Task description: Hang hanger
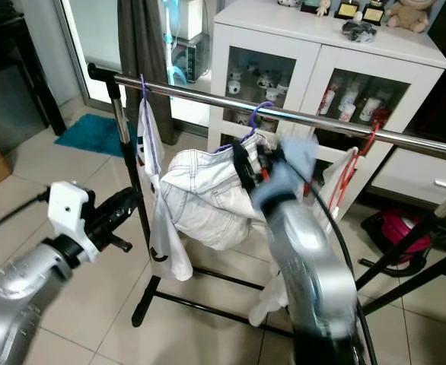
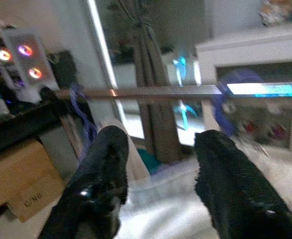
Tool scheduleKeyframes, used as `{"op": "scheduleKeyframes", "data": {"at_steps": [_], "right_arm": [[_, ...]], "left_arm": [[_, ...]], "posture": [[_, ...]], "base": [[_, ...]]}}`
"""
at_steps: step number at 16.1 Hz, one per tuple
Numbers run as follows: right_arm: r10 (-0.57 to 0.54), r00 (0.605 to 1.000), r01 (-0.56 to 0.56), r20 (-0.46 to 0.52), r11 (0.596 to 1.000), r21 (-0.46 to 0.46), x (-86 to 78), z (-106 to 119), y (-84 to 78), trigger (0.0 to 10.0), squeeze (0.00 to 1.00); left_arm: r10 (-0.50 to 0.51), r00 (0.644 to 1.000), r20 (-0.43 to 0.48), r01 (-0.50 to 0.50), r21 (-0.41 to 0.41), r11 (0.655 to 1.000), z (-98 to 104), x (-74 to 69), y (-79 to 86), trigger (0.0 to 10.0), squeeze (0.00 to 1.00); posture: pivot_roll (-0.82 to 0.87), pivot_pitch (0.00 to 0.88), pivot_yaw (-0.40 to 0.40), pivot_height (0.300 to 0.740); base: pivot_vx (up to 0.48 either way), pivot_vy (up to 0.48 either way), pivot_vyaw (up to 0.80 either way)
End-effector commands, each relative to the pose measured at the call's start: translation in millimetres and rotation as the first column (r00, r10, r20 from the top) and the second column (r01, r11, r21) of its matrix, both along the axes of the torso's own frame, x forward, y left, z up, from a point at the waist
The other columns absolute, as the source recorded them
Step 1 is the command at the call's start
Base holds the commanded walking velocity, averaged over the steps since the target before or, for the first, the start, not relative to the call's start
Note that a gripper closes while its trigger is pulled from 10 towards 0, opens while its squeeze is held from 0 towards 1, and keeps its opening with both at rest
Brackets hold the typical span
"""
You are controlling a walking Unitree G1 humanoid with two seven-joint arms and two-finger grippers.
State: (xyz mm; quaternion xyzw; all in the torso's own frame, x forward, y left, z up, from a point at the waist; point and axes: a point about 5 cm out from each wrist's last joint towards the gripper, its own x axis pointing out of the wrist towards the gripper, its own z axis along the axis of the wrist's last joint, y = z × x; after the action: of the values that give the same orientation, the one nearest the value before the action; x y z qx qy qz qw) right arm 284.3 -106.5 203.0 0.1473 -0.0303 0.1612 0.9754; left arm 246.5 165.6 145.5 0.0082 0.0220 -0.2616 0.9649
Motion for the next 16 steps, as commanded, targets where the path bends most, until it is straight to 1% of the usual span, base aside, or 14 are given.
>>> {"op": "scheduleKeyframes", "data": {"at_steps": [1,2,3,4,5,6,7,8,9,10,11,12,14,16], "right_arm": [[0.012,0.998,-0.013,-0.067,1.0,-0.007,9.1,-5,2.9,10.0,1.0],[0.02,0.991,-0.024,-0.129,0.999,-0.028,17.2,-7,8.2,10.0,1.0],[0.031,0.985,-0.041,-0.169,0.997,-0.058,22.8,-8,14.2,10.0,1.0],[0.038,0.979,-0.058,-0.199,0.994,-0.093,30.0,-9,22.1,10.0,1.0],[0.02,0.974,-0.046,-0.224,0.992,-0.115,40.0,-12,29.8,10.0,1.0],[-0.03,0.97,-0.008,-0.24,0.988,-0.156,48.7,-14,31.3,10.0,0.71],[-0.038,0.969,-0.001,-0.243,0.988,-0.157,51.4,-13,31.7,10.0,0.37],[-0.059,0.964,0.016,-0.26,0.986,-0.166,55.8,-12,32.9,10.0,0.0],[-0.083,0.96,0.041,-0.267,0.987,-0.158,61.4,-8,35.0,10.0,0.0],[-0.113,0.956,0.057,-0.27,0.977,-0.207,64.3,-10,34.4,10.0,0.0],[-0.14,0.955,0.068,-0.262,0.962,-0.265,66.6,-11,32.1,10.0,0.0],[-0.151,0.957,0.075,-0.249,0.954,-0.292,67.4,-10,30.1,10.0,0.0],[-0.18,0.952,0.089,-0.247,0.937,-0.338,67.0,-13,20.6,10.0,0.0],[-0.201,0.943,0.084,-0.266,0.916,-0.393,60.4,-24,6.0,10.0,0.0]], "left_arm": [[-0.033,0.999,-0.005,0.033,0.017,0.999,3,-2.0,6.6,10.0,0.0],[-0.058,0.998,-0.012,0.058,0.057,0.997,6,-6.2,8.9,10.0,0.0],[-0.091,0.996,-0.022,0.092,0.073,0.993,8,-8.7,8.6,10.0,0.0],[-0.146,0.989,-0.037,0.148,0.093,0.984,10,-12.0,8.0,10.0,0.0],[-0.18,0.982,-0.05,0.185,0.127,0.975,7,-10.8,9.4,10.0,0.0],[-0.177,0.983,-0.048,0.182,0.128,0.975,7,-6.7,7.4,10.0,0.0],[-0.181,0.983,-0.042,0.184,0.119,0.976,9,-4.8,5.4,10.0,0.0],[-0.195,0.98,-0.041,0.198,0.122,0.973,9,-2.5,2.2,10.0,0.0],[-0.197,0.979,-0.042,0.201,0.136,0.97,8,0.2,2.3,10.0,0.0],[-0.188,0.981,-0.04,0.192,0.133,0.972,7,1.8,2.3,10.0,0.0],[-0.203,0.978,-0.039,0.206,0.126,0.97,7,1.5,-0.8,10.0,0.0],[-0.21,0.977,-0.037,0.214,0.124,0.969,8,1.4,-2.0,10.0,0.0],[-0.209,0.977,-0.036,0.212,0.131,0.968,9,2.7,-2.4,10.0,0.0],[-0.22,0.975,-0.04,0.224,0.137,0.965,9,2.3,-1.2,10.0,0.0]], "posture": [[-0.08,0.0,-0.066,0.74],[-0.06,0.0,-0.072,0.74],[-0.05,0.0,-0.078,0.74],[-0.03,0.0,-0.089,0.74],[-0.03,0.0,-0.08,0.74],[-0.03,0.0,-0.067,0.74],[-0.04,0.0,-0.066,0.74],[-0.03,0.0,-0.074,0.74],[-0.03,0.0,-0.081,0.74],[-0.02,0.0,-0.08,0.74],[-0.02,0.0,-0.081,0.74],[-0.02,0.0,-0.085,0.74],[-0.02,0.0,-0.084,0.74],[-0.02,0.0,-0.082,0.74]], "base": [[0.0,0.0,0.0],[0.0,0.0,0.0],[0.0,0.0,0.0],[0.0,0.0,0.0],[0.0,0.0,0.0],[0.0,0.0,0.0],[0.0,0.0,0.0],[0.0,0.0,0.0],[0.0,0.0,0.0],[0.0,0.0,0.0],[0.0,0.0,0.0],[0.0,0.0,0.0],[0.0,0.0,0.0],[0.0,0.0,0.0]]}}
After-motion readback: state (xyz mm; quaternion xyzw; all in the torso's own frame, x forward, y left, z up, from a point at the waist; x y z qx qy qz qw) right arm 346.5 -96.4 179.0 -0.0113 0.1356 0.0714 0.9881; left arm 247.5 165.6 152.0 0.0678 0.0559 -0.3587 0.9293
